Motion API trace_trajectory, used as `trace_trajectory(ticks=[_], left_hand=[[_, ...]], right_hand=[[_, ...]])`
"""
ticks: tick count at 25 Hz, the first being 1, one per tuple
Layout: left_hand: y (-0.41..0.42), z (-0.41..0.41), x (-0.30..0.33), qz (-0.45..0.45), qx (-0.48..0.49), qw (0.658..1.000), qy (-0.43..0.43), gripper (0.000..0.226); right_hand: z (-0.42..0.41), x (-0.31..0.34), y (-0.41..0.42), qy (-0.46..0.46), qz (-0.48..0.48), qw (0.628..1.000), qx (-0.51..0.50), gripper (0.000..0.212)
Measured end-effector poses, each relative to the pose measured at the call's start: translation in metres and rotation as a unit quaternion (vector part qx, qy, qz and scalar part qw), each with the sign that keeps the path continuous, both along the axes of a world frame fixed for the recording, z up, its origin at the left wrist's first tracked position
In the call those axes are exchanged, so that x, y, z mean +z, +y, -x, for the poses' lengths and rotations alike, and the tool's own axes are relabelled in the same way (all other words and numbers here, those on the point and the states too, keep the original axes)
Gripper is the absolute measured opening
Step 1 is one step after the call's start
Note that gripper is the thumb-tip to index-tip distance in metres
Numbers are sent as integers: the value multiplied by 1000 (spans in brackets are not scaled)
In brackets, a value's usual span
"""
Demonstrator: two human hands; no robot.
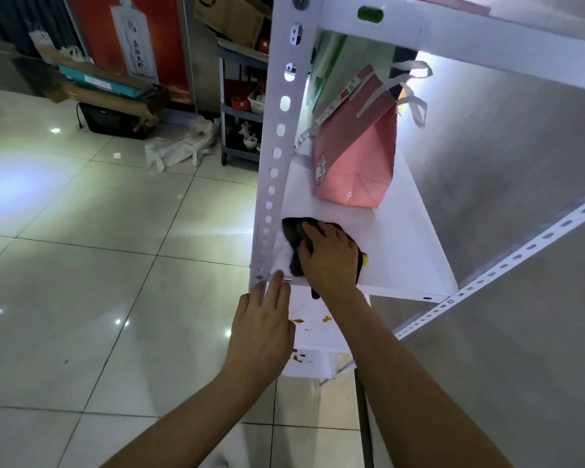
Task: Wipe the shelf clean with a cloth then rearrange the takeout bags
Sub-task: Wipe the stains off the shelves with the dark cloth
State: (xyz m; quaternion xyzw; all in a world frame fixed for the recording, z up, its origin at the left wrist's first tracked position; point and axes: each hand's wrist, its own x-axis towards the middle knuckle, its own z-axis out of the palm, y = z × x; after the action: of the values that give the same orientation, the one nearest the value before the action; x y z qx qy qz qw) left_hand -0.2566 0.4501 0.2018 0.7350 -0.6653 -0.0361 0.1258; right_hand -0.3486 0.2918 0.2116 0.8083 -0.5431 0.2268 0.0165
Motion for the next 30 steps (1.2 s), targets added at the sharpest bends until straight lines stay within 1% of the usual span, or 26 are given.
trace_trajectory(ticks=[3, 5, 7, 8, 10, 12, 14, 17, 19, 21, 25, 27, 30], left_hand=[[-1, 10, -1, -3, 20, 1000, -15, 54], [-3, 17, -2, 2, 41, 999, -13, 50], [-2, 22, 0, 10, 58, 998, -21, 48], [-4, 24, 1, 13, 64, 997, -32, 49], [-7, 31, 7, 12, 70, 996, -48, 52], [-11, 36, 11, 5, 71, 996, -61, 56], [-17, 41, 15, 2, 73, 995, -73, 59], [-19, 45, 18, 8, 79, 994, -80, 55], [-18, 47, 18, 8, 87, 993, -83, 55], [-18, 51, 17, 8, 103, 992, -77, 56], [-21, 65, 17, -7, 119, 989, -90, 58], [-23, 69, 19, -13, 107, 990, -92, 57], [-22, 72, 21, -20, 104, 992, -74, 60]], right_hand=[[10, -3, 11, 9, -14, 1000, 23, 51], [13, 6, -12, 22, -48, 998, 40, 52], [11, 15, -32, 46, -90, 994, 39, 47], [11, 16, -34, 47, -95, 994, 31, 45], [15, 12, -19, 35, -75, 997, 5, 43], [28, 4, 2, 22, -46, 999, 12, 48], [41, 4, 3, 23, -48, 998, 27, 50], [47, 19, -34, 60, -128, 990, 6, 46], [51, 24, -53, 71, -154, 985, -23, 47], [60, 22, -48, 55, -150, 987, -35, 48], [90, 5, 2, 37, -76, 996, 1, 46], [98, 9, -15, 44, -89, 995, 9, 46], [104, 21, -58, 59, -129, 989, -40, 45]])
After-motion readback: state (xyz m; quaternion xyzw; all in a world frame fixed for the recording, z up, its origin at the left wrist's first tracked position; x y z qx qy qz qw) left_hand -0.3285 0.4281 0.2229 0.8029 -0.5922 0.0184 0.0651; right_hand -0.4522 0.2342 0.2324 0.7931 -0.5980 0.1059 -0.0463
